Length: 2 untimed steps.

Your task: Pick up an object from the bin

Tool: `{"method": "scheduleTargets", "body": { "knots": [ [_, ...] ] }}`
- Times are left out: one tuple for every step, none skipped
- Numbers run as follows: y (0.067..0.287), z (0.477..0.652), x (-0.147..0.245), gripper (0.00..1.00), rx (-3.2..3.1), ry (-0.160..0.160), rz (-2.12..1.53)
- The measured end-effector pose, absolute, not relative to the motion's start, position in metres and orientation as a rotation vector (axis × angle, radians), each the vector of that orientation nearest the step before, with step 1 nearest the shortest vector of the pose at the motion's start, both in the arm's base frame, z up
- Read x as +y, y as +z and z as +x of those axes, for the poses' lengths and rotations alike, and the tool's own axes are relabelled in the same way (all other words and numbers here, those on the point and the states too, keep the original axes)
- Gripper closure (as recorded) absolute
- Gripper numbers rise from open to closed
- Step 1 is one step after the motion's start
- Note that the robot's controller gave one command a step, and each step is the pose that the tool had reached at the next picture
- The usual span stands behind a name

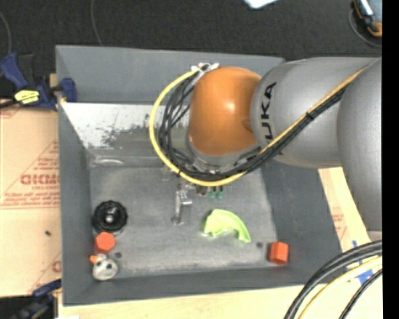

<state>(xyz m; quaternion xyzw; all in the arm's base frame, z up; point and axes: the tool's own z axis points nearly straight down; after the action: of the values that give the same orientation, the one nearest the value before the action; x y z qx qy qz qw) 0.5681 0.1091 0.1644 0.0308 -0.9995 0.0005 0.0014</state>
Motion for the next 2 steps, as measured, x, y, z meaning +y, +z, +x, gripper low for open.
{"method": "scheduleTargets", "body": {
  "knots": [
    [0.138, 0.547, 0.095, 0.0, -3.138, -0.001, 0.204],
    [0.118, 0.576, 0.038, 0.0, -3.131, 0.002, 0.298]
  ]
}}
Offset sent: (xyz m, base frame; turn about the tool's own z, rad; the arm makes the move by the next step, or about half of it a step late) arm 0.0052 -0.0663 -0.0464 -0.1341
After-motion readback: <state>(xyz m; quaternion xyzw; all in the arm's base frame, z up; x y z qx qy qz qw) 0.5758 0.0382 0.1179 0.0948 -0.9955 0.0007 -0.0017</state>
